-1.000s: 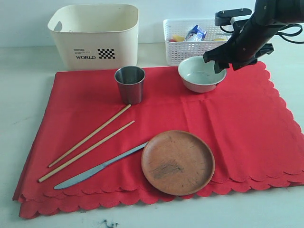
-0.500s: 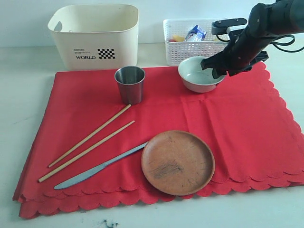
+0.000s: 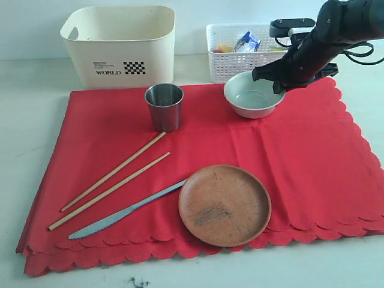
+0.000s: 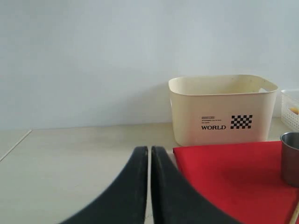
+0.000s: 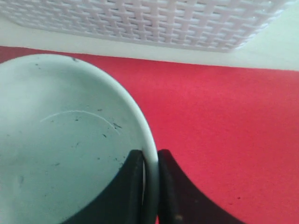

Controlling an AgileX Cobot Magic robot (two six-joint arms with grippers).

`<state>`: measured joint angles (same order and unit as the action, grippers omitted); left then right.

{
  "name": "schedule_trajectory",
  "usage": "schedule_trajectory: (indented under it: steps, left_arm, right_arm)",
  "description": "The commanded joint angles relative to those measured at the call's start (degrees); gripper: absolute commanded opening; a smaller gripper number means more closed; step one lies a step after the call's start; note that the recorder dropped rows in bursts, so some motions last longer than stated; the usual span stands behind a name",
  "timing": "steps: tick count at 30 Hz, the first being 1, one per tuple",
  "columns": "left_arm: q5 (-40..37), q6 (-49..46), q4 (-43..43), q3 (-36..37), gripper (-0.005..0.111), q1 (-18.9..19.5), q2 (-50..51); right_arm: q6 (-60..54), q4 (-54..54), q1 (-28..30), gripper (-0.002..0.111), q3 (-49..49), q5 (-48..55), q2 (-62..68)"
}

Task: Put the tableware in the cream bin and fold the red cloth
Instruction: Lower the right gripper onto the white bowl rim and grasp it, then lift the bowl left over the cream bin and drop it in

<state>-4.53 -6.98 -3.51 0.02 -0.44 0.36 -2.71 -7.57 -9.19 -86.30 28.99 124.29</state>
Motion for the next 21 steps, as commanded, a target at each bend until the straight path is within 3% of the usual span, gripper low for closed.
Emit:
schedule_trajectory:
  steps: [1, 11, 16, 21]
  left_arm:
    - [0.0, 0.1, -0.3, 0.0, 0.005, -0.2, -0.4]
    - [0.0, 0.1, -0.3, 0.0, 0.005, -0.2, -0.4]
    - [0.0, 0.1, -0.3, 0.0, 0.005, -0.2, -0.4]
    - [0.0, 0.1, -0.3, 0.0, 0.005, -0.2, -0.4]
  right_arm:
    - [-3.4, -6.0, 0.2, 0.0, 0.1, 1.5, -2.4]
    - [-14.8, -24.3, 0.2, 0.0, 0.1, -0.3, -7.5]
    - [-26.8, -43.2, 0.2, 0.0, 0.1, -2.9, -7.9]
    - [-47.8, -66.9, 0.2, 0.0, -0.1, -4.6, -7.9]
